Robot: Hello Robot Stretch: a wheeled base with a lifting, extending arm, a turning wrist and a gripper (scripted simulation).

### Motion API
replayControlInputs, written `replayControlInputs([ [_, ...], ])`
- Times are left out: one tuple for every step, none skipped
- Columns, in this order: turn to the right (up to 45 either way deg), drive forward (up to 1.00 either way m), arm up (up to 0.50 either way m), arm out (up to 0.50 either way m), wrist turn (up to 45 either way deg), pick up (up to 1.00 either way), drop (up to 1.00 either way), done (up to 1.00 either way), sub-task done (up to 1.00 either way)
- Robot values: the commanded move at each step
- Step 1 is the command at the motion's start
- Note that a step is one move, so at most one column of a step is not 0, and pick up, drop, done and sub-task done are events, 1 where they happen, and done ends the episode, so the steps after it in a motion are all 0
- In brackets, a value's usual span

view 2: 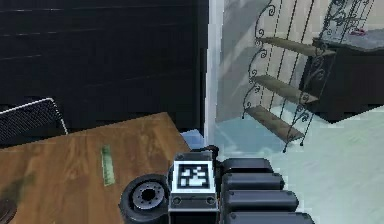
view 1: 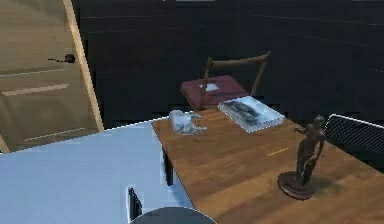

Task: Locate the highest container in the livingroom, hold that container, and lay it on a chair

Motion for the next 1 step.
replayControlInputs([
  [-45.0, 0.00, 0.00, 0.00, 0.0, 0.00, 0.00, 0.00, 0.00],
])
